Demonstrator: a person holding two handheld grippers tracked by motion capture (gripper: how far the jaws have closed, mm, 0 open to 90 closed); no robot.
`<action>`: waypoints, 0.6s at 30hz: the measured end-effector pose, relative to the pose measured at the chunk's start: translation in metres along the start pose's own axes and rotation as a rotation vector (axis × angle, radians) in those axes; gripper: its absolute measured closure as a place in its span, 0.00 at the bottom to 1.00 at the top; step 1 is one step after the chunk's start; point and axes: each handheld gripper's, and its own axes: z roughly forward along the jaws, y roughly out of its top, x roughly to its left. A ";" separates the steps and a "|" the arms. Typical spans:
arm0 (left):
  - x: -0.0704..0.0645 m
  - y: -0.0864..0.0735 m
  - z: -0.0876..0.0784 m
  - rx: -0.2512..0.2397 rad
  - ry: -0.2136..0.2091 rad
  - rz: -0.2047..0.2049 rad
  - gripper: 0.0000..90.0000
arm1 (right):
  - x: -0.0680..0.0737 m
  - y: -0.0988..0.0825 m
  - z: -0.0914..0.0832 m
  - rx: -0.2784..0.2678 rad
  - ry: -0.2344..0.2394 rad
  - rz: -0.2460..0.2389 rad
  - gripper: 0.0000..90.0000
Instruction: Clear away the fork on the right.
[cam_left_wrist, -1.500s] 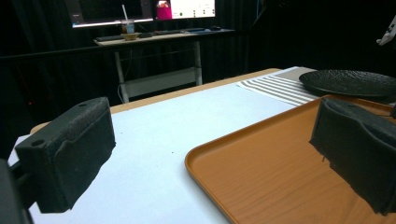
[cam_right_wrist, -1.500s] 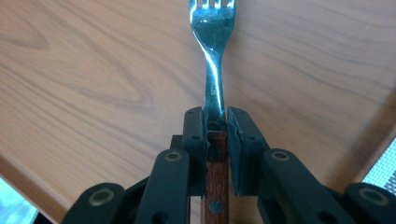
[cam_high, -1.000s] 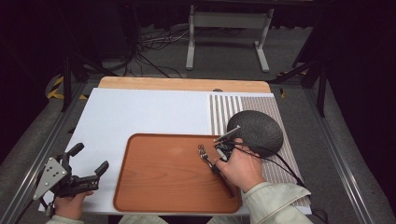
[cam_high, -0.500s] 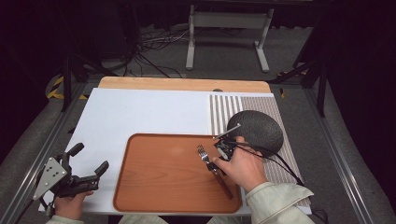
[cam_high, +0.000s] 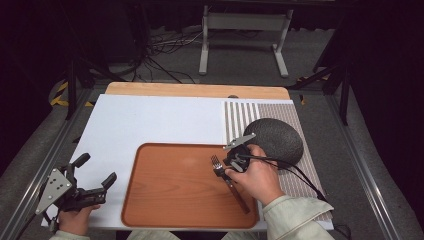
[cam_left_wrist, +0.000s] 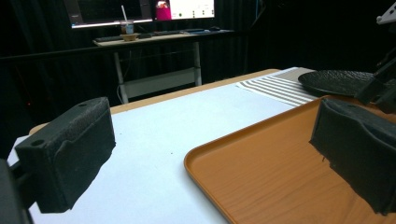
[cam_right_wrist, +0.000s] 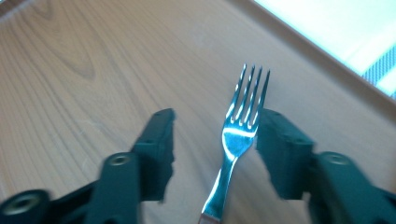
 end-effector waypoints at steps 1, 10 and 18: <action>0.000 0.000 0.000 0.000 0.001 -0.001 0.01 | 0.001 0.002 0.000 -0.015 0.005 -0.025 0.65; 0.000 0.000 0.000 -0.002 0.001 -0.002 0.01 | 0.002 0.008 0.008 -0.049 0.041 -0.077 0.89; 0.001 0.000 0.000 0.001 -0.001 0.000 0.01 | 0.000 0.008 0.024 -0.008 0.061 -0.134 1.00</action>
